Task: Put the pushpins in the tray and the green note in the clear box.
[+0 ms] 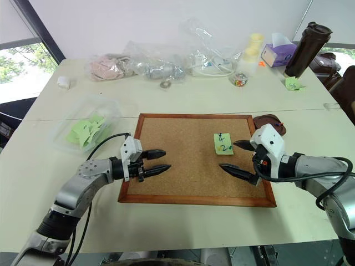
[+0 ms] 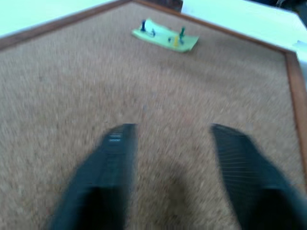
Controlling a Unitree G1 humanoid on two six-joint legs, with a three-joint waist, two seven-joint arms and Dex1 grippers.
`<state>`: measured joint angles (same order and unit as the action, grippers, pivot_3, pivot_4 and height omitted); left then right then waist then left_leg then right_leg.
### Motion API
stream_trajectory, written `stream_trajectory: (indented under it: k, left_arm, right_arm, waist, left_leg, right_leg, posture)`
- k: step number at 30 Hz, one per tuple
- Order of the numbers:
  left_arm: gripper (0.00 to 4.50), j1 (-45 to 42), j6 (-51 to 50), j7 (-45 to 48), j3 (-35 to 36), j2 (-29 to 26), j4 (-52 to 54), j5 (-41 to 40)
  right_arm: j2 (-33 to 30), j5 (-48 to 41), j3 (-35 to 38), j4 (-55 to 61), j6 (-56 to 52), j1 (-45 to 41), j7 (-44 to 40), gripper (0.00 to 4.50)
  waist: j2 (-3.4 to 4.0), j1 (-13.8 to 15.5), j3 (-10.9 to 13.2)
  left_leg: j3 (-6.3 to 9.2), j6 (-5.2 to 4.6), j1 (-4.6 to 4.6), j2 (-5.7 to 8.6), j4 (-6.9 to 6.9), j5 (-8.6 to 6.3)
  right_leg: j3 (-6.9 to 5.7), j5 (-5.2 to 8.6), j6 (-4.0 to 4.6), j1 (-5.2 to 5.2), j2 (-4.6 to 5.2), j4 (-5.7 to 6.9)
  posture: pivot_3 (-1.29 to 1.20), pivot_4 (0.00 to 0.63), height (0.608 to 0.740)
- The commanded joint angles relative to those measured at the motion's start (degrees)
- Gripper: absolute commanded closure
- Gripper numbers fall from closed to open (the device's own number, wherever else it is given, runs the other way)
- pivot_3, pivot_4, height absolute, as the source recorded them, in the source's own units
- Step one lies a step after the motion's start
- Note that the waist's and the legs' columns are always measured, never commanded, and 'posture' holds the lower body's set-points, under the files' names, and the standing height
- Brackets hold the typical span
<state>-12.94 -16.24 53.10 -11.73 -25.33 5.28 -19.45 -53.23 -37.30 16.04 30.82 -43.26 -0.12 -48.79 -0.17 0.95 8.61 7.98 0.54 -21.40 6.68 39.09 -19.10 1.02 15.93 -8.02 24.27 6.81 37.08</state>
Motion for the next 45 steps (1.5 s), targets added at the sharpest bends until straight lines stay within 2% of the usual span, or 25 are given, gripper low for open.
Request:
stream_trajectory:
  k: [1,2,8,12,18,27,30,34,45]
  left_arm:
    - [4.03,-1.55,5.35,1.36,-1.77,1.59,-3.33,2.48]
    - [4.46,-1.77,6.49,1.57,-2.23,2.03,-4.68,3.16]
    - [4.46,-2.64,12.82,1.77,-4.72,4.96,-13.32,7.82]
    - [4.46,-3.16,12.72,0.91,-5.16,6.39,-15.03,9.02]
    - [4.46,-4.06,5.42,-0.73,-5.30,6.36,-8.90,9.25]
    - [4.46,-4.06,-3.80,-2.88,-5.05,6.09,0.10,8.47]
    - [4.50,-3.97,-5.19,-3.34,-5.14,6.00,1.51,8.37]
    - [4.50,-4.37,-6.92,-4.06,-5.16,6.06,3.06,8.05]
    - [4.50,-4.45,-9.14,-4.77,-5.02,5.71,4.97,7.28]
  right_arm:
    - [0.22,-0.21,-0.56,0.46,1.05,-1.67,-0.31,0.00]
    - [0.26,-0.10,-0.83,0.21,1.16,-2.04,-0.37,0.00]
    - [1.34,1.30,-3.62,-4.06,2.33,-7.41,0.13,0.00]
    - [3.65,4.36,-7.25,-9.52,2.94,-13.58,2.47,0.00]
    - [7.21,9.23,-13.47,-20.33,1.54,-21.76,4.47,0.00]
    - [10.28,15.86,-17.43,-30.67,4.75,-26.20,4.86,0.00]
    - [10.70,17.02,-17.65,-31.91,5.67,-26.21,4.28,0.85]
    - [10.94,18.36,-17.65,-32.80,6.40,-25.70,3.83,2.91]
    - [11.89,20.73,-17.56,-34.54,8.69,-24.89,2.98,2.91]
  waist:
    - [0.00,0.02,0.00]
    - [0.00,-0.05,0.00]
    - [0.11,0.47,-0.08]
    - [0.20,1.50,-0.17]
    - [0.24,1.40,-0.20]
    - [0.25,1.30,-0.20]
    - [0.25,1.27,-0.20]
    - [0.25,1.19,-0.20]
    - [0.25,1.16,-0.19]
  left_leg:
    - [0.00,0.00,0.00,0.00,0.00,0.00]
    - [0.00,0.00,0.00,0.00,0.01,0.00]
    - [-0.01,0.00,0.07,0.07,0.06,0.01]
    - [-0.01,-0.01,0.24,0.07,0.09,0.01]
    - [0.02,-0.02,0.28,0.14,0.12,0.01]
    - [0.03,-0.01,0.03,0.15,0.09,0.02]
    - [0.03,-0.01,0.00,0.15,0.09,0.02]
    - [0.02,-0.01,0.00,0.14,0.07,0.02]
    - [0.01,-0.01,0.00,0.14,0.05,0.02]
  right_leg:
    - [0.00,0.00,0.00,0.00,0.00,0.00]
    - [0.00,0.00,0.00,0.00,0.00,0.00]
    - [-0.01,0.00,0.00,-0.12,0.00,-0.01]
    - [-0.01,0.00,0.00,-0.34,0.01,-0.02]
    - [0.00,0.00,0.00,-0.40,0.04,-0.01]
    - [0.00,0.00,-0.01,-0.03,0.04,0.08]
    - [0.00,0.00,-0.01,0.00,0.04,0.09]
    - [0.00,0.00,-0.01,0.02,0.03,0.09]
    - [0.02,0.00,-0.01,0.05,0.03,0.08]
  posture:
    - [0.00,0.150,0.740]
    - [0.00,0.150,0.740]
    - [0.00,0.150,0.740]
    - [0.00,0.150,0.740]
    - [0.00,0.150,0.740]
    - [0.00,0.150,0.740]
    - [0.00,0.150,0.740]
    - [0.00,0.150,0.740]
    - [0.00,0.150,0.740]
